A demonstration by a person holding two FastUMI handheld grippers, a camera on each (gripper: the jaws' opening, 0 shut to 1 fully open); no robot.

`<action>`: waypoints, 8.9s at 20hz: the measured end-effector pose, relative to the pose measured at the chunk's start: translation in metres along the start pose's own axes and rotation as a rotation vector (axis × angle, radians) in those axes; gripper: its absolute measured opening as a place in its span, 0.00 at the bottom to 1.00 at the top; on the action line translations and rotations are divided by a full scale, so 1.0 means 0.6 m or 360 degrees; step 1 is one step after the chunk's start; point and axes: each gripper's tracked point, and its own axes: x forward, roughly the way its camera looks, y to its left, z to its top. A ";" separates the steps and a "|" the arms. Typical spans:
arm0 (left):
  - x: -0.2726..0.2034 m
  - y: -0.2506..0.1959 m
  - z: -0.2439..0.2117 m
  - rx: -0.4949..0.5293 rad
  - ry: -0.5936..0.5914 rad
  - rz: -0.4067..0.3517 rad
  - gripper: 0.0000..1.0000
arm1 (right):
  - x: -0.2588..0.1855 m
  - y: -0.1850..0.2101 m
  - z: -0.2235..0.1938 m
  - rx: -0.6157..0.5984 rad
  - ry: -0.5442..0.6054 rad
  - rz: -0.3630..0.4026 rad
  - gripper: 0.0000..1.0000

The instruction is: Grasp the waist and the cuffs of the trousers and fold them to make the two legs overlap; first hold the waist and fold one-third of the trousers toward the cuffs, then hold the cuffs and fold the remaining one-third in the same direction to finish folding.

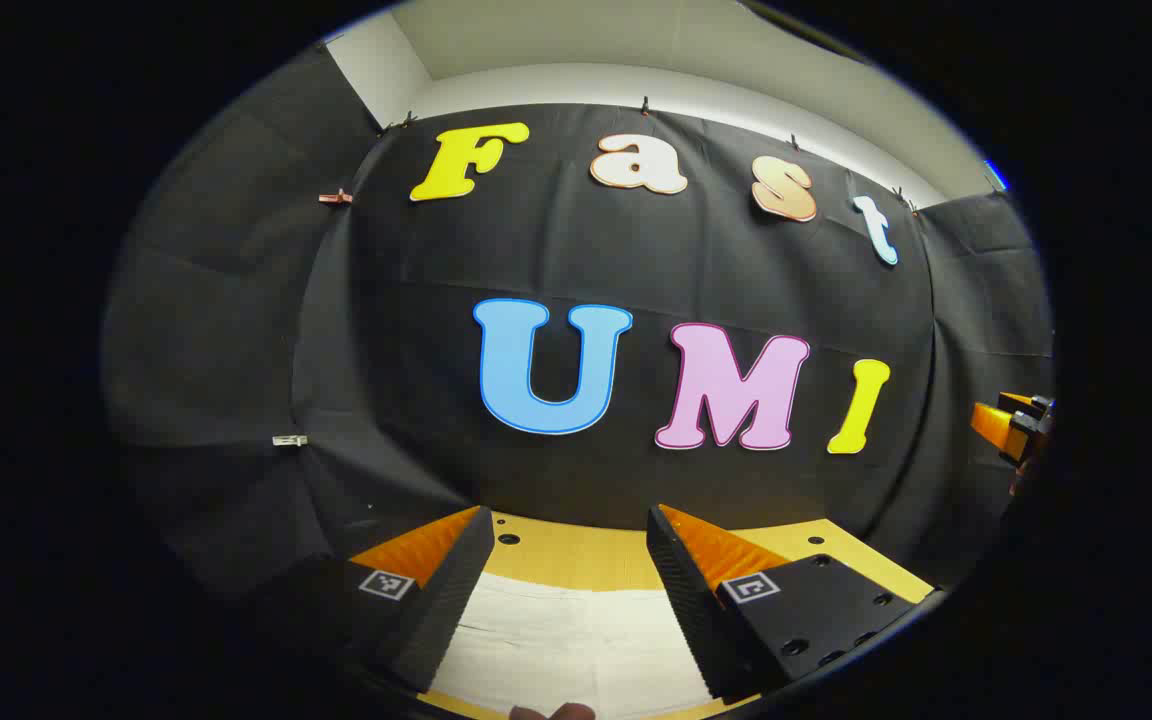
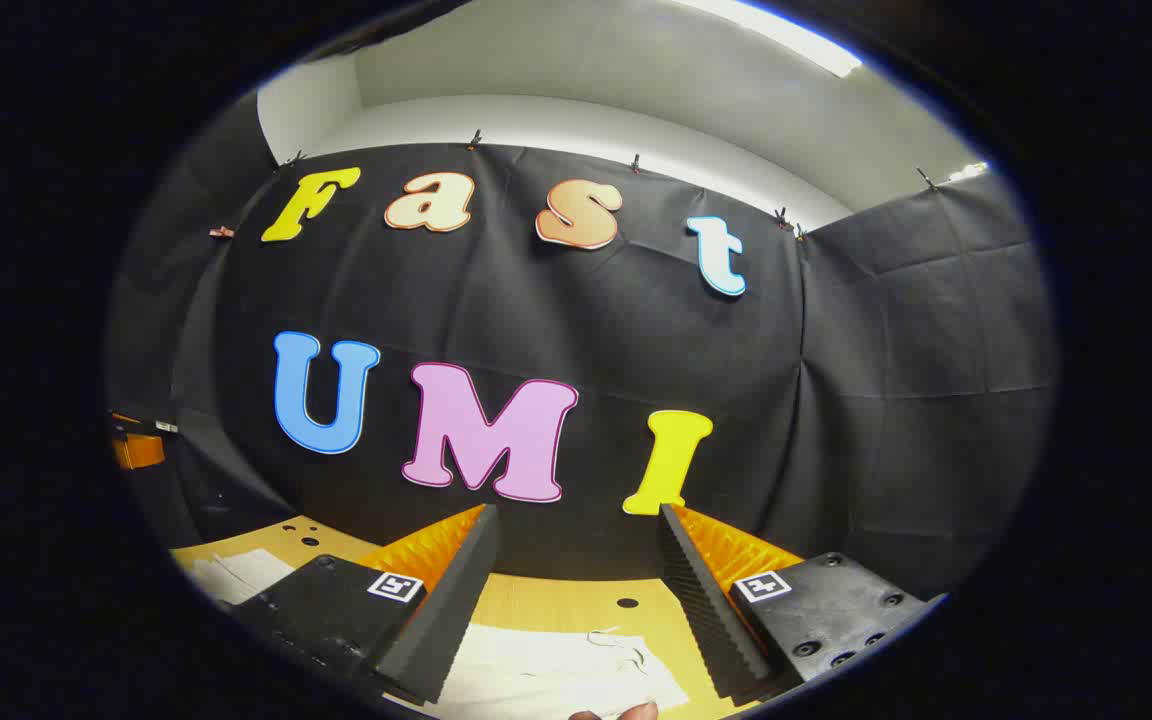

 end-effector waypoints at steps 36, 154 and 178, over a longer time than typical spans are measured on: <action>-0.110 0.255 -0.500 0.1484 0.0877 -0.0764 0.99 | -0.136 -0.003 -0.052 -0.0334 0.0177 -0.0142 0.97; 0.499 0.292 -0.657 0.1448 0.1821 -0.0120 0.71 | 0.332 -0.104 -0.869 0.0011 0.1764 0.0605 0.37; 0.210 0.195 -0.589 -0.0107 0.1770 0.0052 0.88 | 0.143 -0.177 -0.856 0.1584 0.1576 -0.0643 0.75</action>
